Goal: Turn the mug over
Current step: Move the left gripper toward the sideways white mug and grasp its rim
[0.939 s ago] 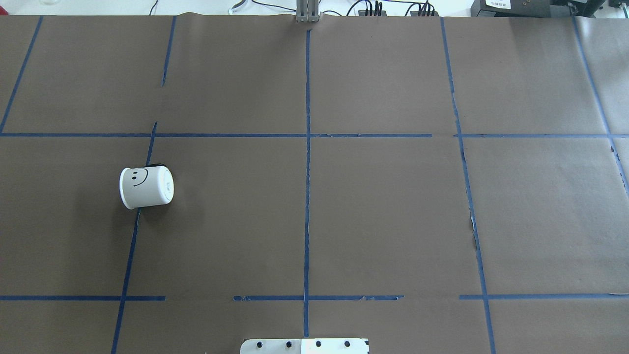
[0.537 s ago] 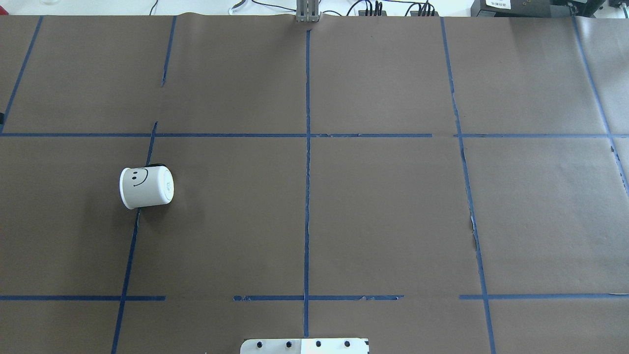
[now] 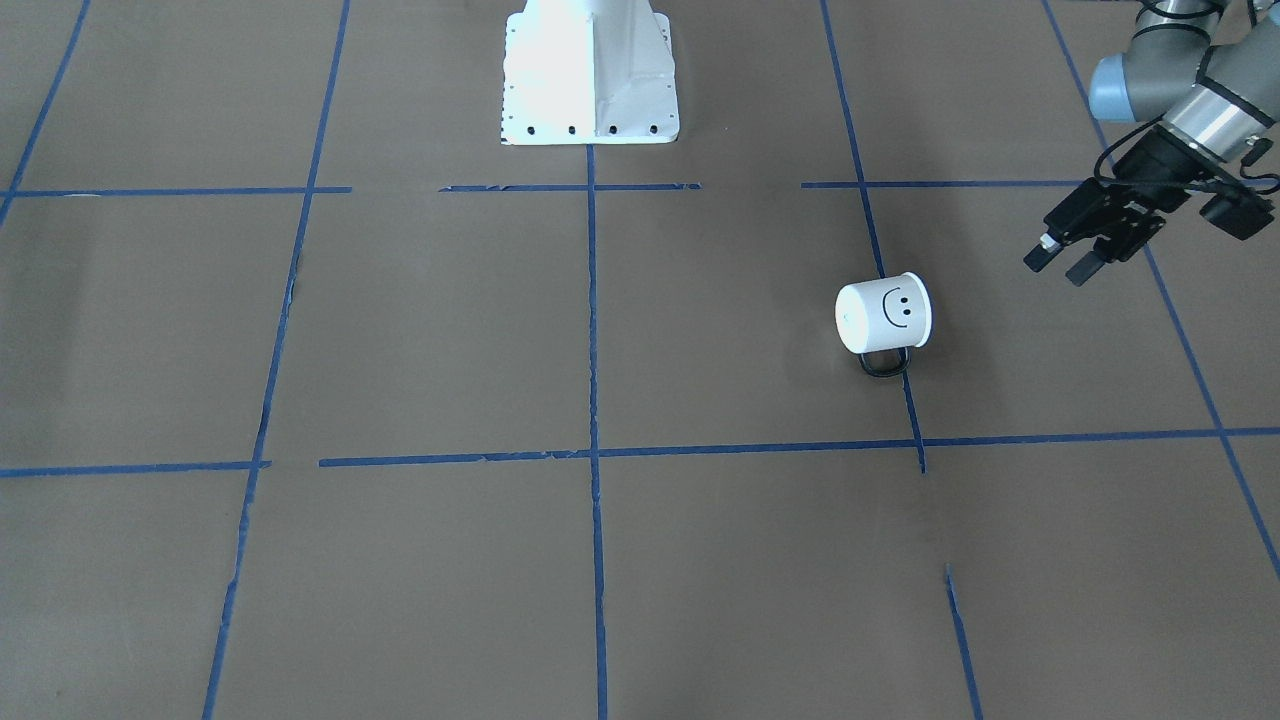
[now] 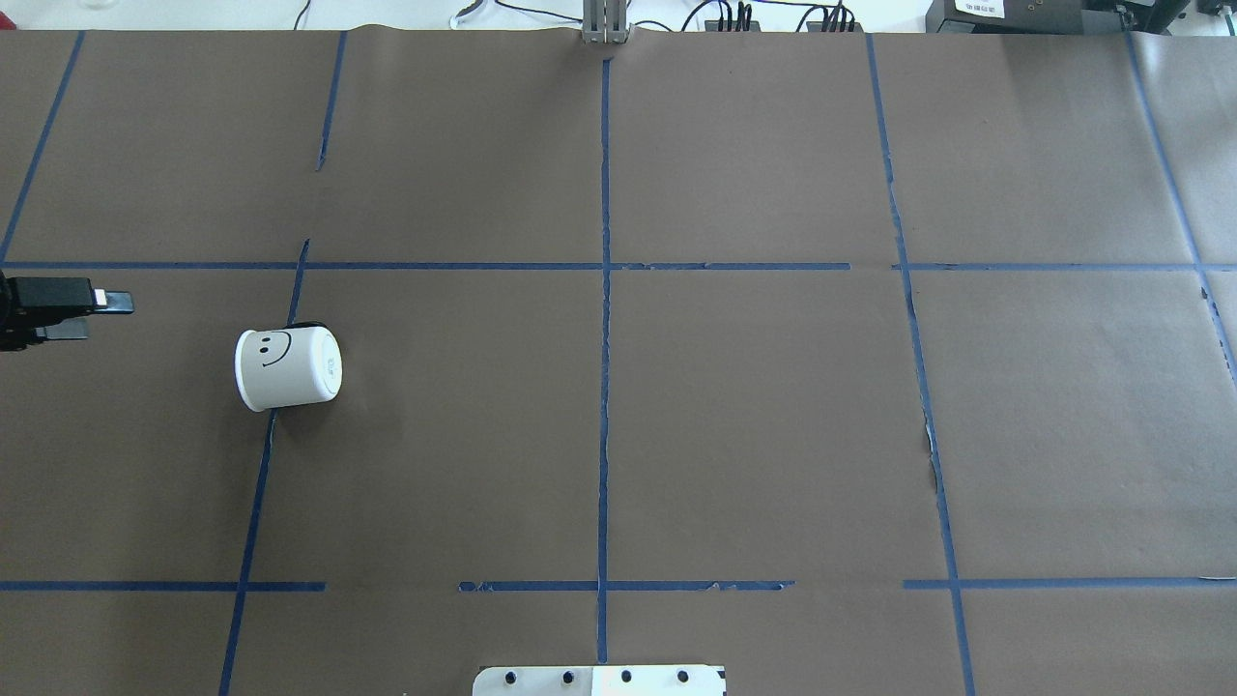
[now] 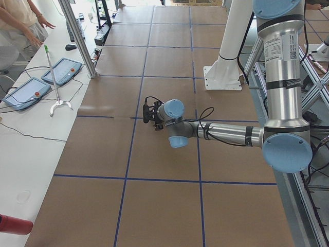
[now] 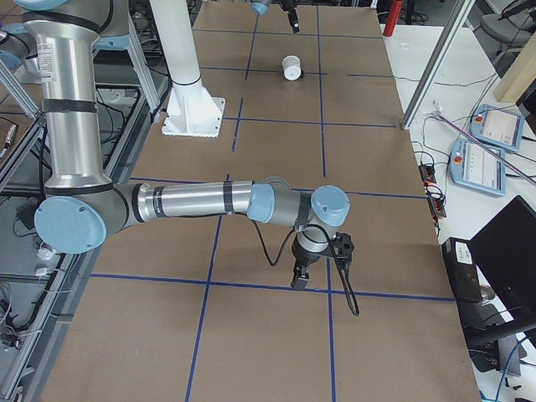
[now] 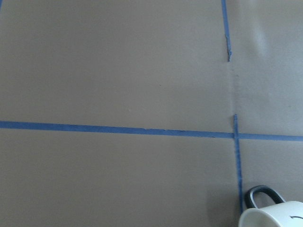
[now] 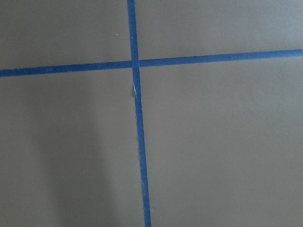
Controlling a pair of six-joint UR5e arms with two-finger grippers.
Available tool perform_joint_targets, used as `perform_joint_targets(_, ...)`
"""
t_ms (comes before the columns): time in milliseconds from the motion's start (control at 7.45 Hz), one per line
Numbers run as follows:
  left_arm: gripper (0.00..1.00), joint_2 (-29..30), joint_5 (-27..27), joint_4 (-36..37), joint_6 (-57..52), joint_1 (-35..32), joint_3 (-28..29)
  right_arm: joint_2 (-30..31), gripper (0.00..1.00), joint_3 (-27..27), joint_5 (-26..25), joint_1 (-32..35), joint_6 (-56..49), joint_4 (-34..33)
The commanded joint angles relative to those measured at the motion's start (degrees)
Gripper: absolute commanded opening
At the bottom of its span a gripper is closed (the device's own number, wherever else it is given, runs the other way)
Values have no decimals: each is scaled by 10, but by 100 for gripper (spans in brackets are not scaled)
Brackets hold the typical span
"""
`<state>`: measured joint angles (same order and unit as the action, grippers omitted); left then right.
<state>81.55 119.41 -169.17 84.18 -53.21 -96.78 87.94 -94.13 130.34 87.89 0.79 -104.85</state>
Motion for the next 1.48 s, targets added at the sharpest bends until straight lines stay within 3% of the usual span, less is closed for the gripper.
perform_joint_targets(0, 100, 10, -127, -202, 105, 84, 71, 0, 100, 0, 0, 0, 0, 0)
perform_joint_targets(268, 100, 58, -186, -286, 127, 128, 144, 0, 100, 0, 0, 0, 0, 0)
perform_joint_targets(805, 96, 113, -186, -320, 132, 165, 200, 0, 100, 0, 0, 0, 0, 0)
perform_joint_targets(939, 79, 120, -186, -342, 133, 173, 210, 0, 100, 0, 0, 0, 0, 0)
perform_joint_targets(1073, 35, 125, -182, -353, 142, 176, 212, 0, 100, 0, 0, 0, 0, 0)
perform_joint_targets(1207, 0, 130, -165, -355, 157, 178, 212, 0, 100, 0, 0, 0, 0, 0)
perform_joint_targets(1341, 0, 135, -150, -358, 164, 178, 211, 0, 100, 0, 0, 0, 0, 0)
